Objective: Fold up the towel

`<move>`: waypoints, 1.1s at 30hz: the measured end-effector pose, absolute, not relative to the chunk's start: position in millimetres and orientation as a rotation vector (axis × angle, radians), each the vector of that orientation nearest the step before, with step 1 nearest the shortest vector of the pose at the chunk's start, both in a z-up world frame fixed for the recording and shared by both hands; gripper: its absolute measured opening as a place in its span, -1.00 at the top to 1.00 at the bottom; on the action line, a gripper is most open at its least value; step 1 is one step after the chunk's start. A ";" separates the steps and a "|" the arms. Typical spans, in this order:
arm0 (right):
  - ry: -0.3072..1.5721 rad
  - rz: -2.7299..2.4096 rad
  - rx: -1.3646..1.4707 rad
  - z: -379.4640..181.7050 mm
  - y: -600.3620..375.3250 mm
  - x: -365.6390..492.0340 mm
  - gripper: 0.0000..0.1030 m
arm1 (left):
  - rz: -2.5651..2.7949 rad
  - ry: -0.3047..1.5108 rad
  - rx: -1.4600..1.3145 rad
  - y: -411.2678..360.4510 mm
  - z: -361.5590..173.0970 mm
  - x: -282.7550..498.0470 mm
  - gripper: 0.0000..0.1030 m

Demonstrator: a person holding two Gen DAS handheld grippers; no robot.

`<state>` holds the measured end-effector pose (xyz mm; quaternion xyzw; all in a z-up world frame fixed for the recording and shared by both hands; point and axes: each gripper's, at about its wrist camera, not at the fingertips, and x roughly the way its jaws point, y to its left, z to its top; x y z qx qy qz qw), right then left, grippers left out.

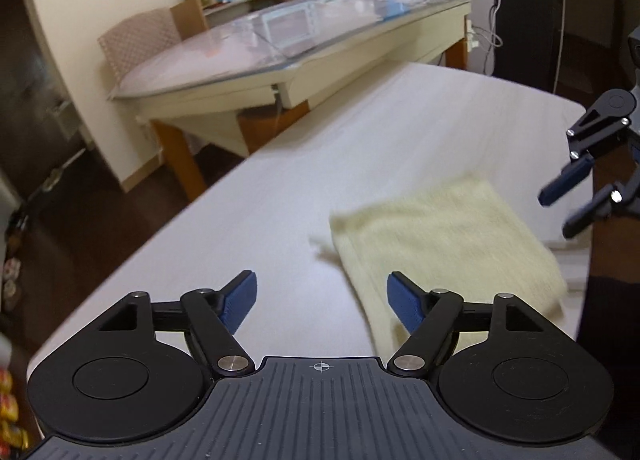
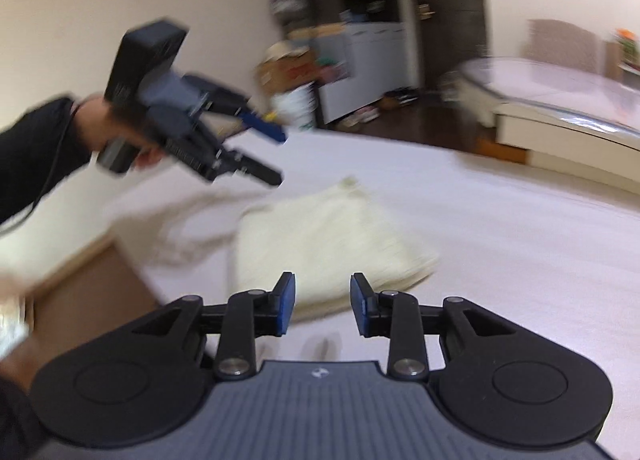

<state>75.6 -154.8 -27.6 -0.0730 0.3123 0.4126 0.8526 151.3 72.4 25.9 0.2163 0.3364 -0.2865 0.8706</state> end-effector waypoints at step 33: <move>0.697 0.922 -0.138 -39.8 -71.8 58.7 0.23 | -0.347 0.683 0.190 136.6 13.5 110.2 -0.71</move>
